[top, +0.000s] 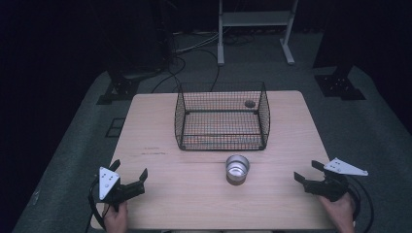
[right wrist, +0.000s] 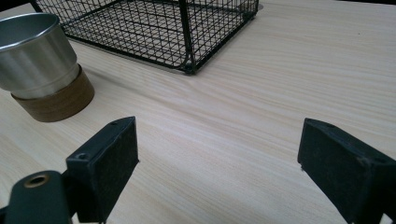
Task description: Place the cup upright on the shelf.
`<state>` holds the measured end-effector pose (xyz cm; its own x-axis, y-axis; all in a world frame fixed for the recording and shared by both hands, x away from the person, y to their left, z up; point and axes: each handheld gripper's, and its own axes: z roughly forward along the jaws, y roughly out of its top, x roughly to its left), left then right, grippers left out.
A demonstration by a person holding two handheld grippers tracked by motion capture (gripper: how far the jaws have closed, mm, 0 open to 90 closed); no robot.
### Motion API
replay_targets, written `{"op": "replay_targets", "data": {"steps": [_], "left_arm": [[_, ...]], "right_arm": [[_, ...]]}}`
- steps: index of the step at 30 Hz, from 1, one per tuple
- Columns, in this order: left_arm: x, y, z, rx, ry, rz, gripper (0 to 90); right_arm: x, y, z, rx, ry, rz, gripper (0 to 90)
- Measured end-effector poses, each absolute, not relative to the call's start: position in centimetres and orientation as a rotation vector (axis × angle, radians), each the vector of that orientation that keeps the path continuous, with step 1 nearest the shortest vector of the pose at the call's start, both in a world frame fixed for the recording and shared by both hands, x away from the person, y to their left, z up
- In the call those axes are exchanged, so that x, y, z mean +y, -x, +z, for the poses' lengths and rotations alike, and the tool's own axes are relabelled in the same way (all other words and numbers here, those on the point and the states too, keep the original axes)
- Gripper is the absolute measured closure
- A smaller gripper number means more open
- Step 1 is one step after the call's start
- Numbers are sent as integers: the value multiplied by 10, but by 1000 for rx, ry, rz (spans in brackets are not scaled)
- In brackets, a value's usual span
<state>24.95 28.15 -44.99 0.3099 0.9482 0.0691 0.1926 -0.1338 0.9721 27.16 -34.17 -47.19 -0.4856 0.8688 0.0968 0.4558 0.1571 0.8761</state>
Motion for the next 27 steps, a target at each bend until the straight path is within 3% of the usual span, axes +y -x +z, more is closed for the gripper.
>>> {"op": "replay_targets", "data": {"steps": [27], "left_arm": [[283,-249,-449,1063,-1572,937,0]], "right_arm": [[-325,-264,-460,2048,-1169,1310,85]]}}
